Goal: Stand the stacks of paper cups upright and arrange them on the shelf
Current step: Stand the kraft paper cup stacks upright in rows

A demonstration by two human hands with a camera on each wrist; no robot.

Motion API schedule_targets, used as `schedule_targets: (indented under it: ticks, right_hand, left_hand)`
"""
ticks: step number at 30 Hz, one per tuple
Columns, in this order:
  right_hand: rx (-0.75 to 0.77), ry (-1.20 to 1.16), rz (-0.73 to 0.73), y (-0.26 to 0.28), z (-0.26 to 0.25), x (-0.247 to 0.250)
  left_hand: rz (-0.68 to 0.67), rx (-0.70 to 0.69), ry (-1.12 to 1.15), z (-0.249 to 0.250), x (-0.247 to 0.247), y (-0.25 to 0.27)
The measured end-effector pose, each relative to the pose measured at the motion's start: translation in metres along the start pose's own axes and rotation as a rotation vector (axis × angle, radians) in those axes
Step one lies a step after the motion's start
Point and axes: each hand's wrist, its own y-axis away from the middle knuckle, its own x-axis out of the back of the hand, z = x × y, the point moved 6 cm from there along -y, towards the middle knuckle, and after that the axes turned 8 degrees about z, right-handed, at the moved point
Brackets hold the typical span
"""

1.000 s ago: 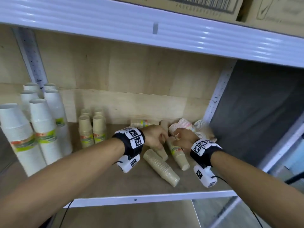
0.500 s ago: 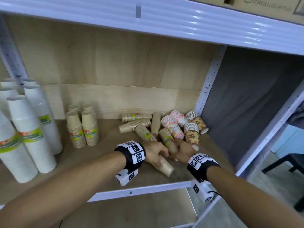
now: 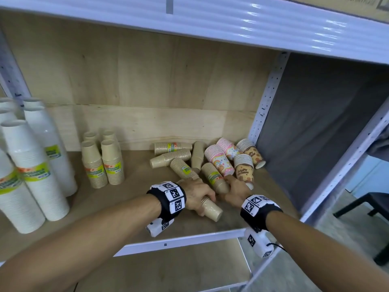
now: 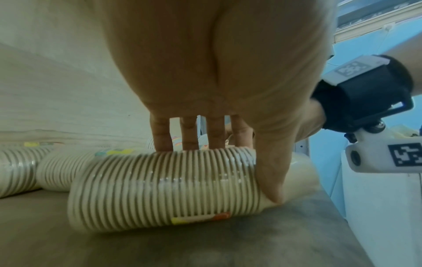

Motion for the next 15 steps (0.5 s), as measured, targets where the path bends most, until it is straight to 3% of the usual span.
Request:
schedule_targets:
  ticks: [7,15]
  right_hand:
    - [0.005,0.031,0.029,-0.01,-0.007,0.032]
    - [0.068,0.003,0.063,-0.026,-0.036,0.079]
  left_hand:
    - [0.088,-0.067,0.124,0.002,0.019,-0.001]
    - [0.253,0.015,0.319,-0.016,0.053,0.0]
